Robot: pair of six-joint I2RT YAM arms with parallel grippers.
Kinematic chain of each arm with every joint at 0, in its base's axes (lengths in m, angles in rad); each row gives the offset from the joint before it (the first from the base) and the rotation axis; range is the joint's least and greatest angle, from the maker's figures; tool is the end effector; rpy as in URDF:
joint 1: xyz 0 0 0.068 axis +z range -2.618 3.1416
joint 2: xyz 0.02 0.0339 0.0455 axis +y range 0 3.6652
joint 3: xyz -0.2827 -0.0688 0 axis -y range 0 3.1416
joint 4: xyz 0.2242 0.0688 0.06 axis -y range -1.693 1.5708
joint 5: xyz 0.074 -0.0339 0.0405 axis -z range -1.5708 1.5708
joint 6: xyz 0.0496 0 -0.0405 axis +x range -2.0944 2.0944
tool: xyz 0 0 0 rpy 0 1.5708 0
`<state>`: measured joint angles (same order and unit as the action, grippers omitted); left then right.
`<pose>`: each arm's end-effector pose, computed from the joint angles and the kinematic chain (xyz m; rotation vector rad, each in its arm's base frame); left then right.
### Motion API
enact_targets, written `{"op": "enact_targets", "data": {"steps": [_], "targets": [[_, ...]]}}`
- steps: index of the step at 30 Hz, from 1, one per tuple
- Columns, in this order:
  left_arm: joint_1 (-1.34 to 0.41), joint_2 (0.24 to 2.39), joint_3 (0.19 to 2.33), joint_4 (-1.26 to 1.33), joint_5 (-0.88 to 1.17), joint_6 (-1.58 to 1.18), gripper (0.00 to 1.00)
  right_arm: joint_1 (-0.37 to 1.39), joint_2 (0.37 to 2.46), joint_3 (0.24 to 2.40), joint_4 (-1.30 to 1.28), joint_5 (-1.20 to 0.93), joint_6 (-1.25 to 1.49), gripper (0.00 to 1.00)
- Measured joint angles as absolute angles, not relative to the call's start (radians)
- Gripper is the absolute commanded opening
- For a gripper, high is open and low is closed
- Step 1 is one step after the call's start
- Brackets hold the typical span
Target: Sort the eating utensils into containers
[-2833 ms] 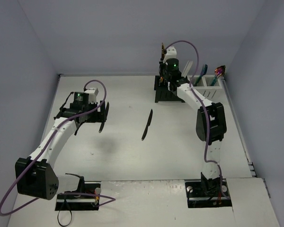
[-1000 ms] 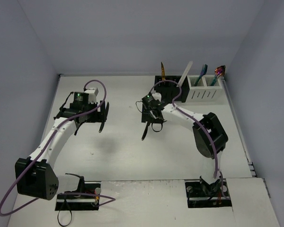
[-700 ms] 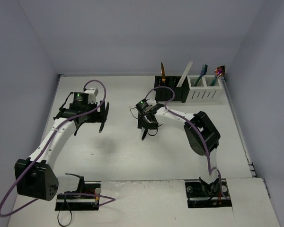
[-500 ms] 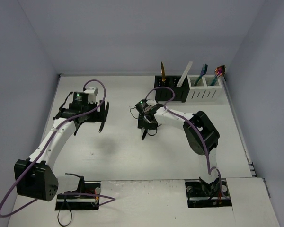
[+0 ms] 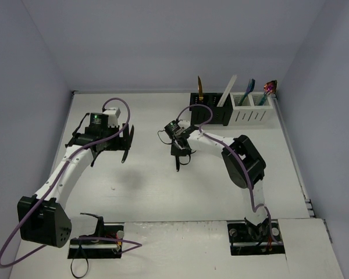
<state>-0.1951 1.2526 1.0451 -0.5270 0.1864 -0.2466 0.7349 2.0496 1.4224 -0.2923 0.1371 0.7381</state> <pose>0.2478 -0.0583 0.3123 0.0367 2.3297 -0.4389 0.3322 0.2911 0.1835 0.0628 2.5342 0.4459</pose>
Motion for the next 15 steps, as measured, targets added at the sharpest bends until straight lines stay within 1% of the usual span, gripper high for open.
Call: {"op": "enact_targets", "data": {"steps": [3,4,9,15], "targets": [[-0.195,1.253,1.045,-0.527,0.187,-0.247,0.76,0.735,2.062,1.438,-0.288,0.148,0.732,0.02],[-0.195,1.253,1.045,-0.527,0.187,-0.247,0.76,0.735,2.067,1.444,-0.288,0.153,0.731,0.00],[-0.195,1.253,1.045,-0.527,0.187,-0.247,0.76,0.739,2.080,1.463,-0.289,0.178,0.698,0.00],[-0.195,1.253,1.045,-0.527,0.187,-0.247,0.76,0.744,2.080,1.472,-0.298,0.206,0.595,0.00]]}}
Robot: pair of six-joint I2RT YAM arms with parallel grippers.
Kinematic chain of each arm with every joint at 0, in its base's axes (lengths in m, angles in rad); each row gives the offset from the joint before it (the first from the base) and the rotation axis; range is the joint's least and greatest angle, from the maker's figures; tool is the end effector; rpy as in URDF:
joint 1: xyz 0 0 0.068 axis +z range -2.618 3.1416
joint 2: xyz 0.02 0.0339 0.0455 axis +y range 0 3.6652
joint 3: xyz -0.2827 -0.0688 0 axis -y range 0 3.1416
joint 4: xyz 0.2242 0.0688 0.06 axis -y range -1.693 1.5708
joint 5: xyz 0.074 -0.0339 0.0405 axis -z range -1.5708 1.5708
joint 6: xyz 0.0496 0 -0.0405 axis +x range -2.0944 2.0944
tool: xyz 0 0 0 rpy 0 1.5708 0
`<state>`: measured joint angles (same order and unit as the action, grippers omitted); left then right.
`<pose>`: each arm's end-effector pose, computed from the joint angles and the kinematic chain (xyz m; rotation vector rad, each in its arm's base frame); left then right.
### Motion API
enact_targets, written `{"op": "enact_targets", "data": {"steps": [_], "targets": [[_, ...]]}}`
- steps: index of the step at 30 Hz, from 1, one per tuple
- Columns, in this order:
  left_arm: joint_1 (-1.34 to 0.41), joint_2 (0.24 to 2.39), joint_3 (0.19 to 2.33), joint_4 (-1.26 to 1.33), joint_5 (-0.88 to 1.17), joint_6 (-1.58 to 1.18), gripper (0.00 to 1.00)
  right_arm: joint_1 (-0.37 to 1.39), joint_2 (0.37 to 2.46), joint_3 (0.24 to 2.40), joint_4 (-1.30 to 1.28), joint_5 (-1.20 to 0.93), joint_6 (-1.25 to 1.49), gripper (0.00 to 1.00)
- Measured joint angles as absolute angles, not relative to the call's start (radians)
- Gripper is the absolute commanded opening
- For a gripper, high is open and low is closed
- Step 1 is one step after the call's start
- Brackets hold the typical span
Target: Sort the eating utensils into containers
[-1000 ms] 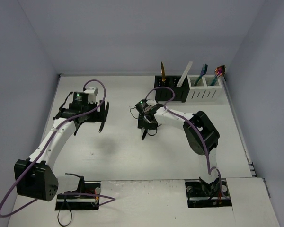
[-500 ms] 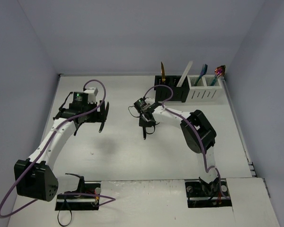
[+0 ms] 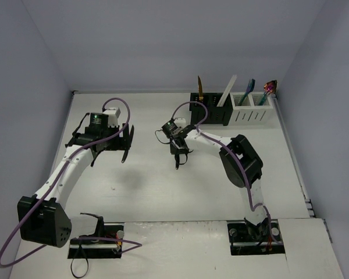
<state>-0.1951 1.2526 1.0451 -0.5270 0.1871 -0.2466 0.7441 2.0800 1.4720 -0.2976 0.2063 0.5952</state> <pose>0.2478 -0.0584 0.3123 0.0371 2.3297 -0.4397 0.3392 0.2985 0.1851 -0.0959 2.4769 0.3301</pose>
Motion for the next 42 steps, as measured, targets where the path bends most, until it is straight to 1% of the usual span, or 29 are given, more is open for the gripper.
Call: {"op": "enact_targets", "data": {"steps": [5,10,15,17,20,24,30,36,42], "targets": [[-0.195,1.253,1.045,-0.527,0.187,-0.247,0.76,0.744,2.047,1.479,-0.333,0.228,0.472,0.00],[-0.195,1.253,1.045,-0.527,0.186,-0.247,0.76,0.742,1.920,1.511,-0.330,0.266,0.333,0.00],[-0.195,1.253,1.045,-0.527,0.185,-0.247,0.76,0.684,1.723,1.529,-0.199,0.281,0.206,0.00],[-0.195,1.253,1.045,-0.527,0.183,-0.247,0.76,0.618,1.665,1.529,-0.105,0.276,0.166,0.00],[-0.195,1.253,1.045,-0.527,0.180,-0.247,0.76,0.510,1.633,1.532,0.028,0.266,0.118,0.00],[-0.195,1.253,1.045,-0.527,0.171,-0.246,0.76,0.405,1.684,1.558,0.170,0.253,0.060,0.00],[-0.195,1.255,1.045,-0.527,0.154,-0.246,0.76,0.356,1.843,1.601,0.337,0.207,0.003,0.00],[-0.195,1.285,1.045,-0.529,0.151,-0.245,0.76,0.333,2.008,1.631,0.415,0.169,-0.008,0.00],[-0.195,1.298,1.045,-0.533,0.143,-0.244,0.76,0.321,2.098,1.626,0.437,0.140,-0.006,0.00]]}}
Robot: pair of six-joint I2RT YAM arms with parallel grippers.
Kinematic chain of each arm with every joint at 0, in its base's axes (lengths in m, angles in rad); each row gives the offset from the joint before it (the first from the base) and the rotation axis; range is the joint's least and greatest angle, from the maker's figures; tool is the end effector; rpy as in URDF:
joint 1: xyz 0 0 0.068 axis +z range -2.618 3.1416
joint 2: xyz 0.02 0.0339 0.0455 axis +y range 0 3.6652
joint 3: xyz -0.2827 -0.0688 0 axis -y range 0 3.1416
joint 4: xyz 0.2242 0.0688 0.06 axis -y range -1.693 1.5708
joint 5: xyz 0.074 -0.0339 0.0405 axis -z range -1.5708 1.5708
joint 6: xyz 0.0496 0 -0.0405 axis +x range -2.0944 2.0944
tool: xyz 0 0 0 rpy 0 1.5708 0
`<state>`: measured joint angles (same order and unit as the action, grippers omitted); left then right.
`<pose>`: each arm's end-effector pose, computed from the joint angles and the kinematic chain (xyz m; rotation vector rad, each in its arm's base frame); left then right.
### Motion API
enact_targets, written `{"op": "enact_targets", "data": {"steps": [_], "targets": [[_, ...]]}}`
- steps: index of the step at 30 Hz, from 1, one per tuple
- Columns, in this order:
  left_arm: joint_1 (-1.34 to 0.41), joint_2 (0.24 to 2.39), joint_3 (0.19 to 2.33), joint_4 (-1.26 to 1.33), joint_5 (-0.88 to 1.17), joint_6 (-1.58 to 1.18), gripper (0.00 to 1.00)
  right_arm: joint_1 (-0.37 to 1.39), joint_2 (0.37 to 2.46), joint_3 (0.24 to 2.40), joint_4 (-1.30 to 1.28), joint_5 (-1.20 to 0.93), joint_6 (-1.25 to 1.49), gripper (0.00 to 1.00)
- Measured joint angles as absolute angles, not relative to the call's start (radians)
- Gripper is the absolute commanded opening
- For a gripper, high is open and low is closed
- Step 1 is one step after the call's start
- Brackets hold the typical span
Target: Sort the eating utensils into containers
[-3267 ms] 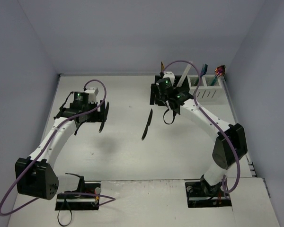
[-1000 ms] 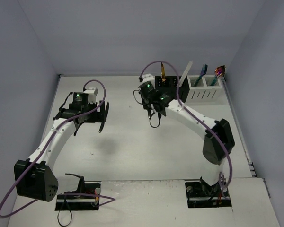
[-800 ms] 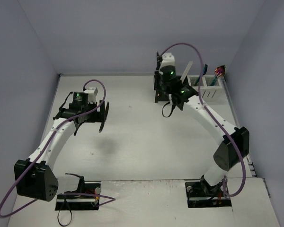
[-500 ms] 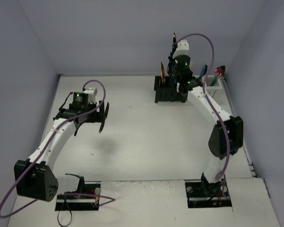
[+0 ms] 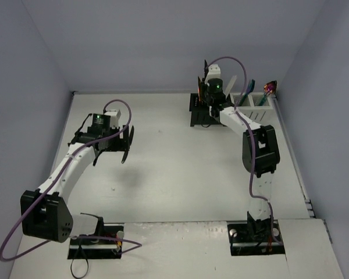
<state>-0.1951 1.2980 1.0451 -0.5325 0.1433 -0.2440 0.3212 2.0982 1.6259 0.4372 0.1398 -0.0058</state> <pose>0.2566 -0.0579 0.3007 0.0125 2.3787 -0.3811 0.4883 0.1552 0.3049 -0.1541 1.5997 0.1323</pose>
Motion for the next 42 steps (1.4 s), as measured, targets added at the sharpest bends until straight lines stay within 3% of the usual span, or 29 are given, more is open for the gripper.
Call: {"op": "enact_targets", "data": {"steps": [6,15,19,25,31,42], "targets": [[-0.195,1.302,1.045,-0.535,0.135,-0.244,0.76,0.320,2.105,1.576,0.500,0.113,0.009,0.11],[-0.195,1.324,1.046,-0.541,0.133,-0.244,0.76,0.338,1.986,1.395,0.524,0.082,0.042,0.50],[-0.195,1.336,1.046,-0.545,0.133,-0.243,0.76,0.349,1.823,1.340,0.480,0.082,0.055,0.59],[-0.195,1.370,1.069,-0.563,0.128,-0.230,0.76,0.351,1.535,1.327,0.366,0.080,0.081,0.63],[-0.195,1.536,1.182,-0.603,0.130,-0.197,0.74,0.351,1.217,1.192,0.207,0.085,0.130,0.67],[-0.195,1.831,1.378,-0.695,0.125,-0.150,0.56,0.348,0.922,1.035,0.000,0.100,0.188,0.69]]}}
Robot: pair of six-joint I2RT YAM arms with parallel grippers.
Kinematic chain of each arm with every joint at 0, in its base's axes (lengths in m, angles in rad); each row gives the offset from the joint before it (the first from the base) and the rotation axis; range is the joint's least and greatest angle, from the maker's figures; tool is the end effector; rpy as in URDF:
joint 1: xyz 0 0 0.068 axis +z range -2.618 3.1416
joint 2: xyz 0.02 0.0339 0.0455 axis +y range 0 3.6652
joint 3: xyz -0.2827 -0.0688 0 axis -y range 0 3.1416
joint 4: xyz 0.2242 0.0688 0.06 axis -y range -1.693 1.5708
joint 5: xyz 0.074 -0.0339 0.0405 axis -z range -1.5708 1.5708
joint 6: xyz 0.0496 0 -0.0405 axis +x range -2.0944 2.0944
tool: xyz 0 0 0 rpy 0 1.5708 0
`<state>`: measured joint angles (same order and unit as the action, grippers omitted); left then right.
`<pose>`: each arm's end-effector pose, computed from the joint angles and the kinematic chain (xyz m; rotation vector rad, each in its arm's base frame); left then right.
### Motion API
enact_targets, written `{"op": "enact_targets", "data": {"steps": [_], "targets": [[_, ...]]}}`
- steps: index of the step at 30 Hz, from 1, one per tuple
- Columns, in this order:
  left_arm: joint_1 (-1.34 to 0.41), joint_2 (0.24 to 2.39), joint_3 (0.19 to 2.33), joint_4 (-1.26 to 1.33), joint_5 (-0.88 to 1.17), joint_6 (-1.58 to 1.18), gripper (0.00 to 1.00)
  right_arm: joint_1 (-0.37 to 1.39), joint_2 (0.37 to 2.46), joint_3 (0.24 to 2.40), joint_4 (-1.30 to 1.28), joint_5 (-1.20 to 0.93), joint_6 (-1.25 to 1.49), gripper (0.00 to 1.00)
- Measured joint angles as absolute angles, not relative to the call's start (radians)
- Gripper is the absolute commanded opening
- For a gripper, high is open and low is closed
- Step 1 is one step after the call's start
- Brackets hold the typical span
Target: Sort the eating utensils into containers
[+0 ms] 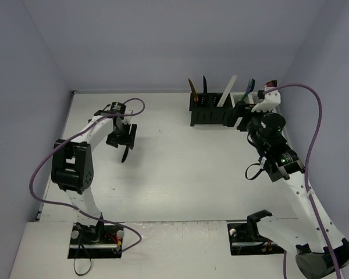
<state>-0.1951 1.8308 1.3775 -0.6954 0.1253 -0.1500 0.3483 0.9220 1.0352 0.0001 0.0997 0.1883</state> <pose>0.3627 -0.0780 0.2301 0.0984 2.7331 -0.2696 0.1781 0.0594 0.4376 -0.0355 1.4680 0.3649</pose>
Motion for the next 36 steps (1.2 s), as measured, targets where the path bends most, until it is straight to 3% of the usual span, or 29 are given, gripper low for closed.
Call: {"op": "enact_targets", "data": {"steps": [3,19,26,29,36], "targets": [[-0.195,1.887,1.413,-0.707,0.119,-0.142,0.48,0.348,0.891,1.007,-0.022,0.082,0.207,0.69],[-0.195,2.063,1.549,-0.737,0.099,-0.132,0.40,0.348,0.854,0.969,-0.101,0.040,0.228,0.70],[-0.195,2.083,1.579,-0.749,0.106,-0.137,0.20,0.348,0.851,0.962,-0.117,0.036,0.233,0.71],[-0.195,2.084,1.579,-0.749,0.107,-0.139,0.02,0.348,0.851,0.962,-0.122,0.036,0.235,0.72],[-0.200,2.073,1.569,-0.745,0.112,-0.143,0.00,0.348,0.869,0.962,-0.124,-0.008,0.253,0.75]]}}
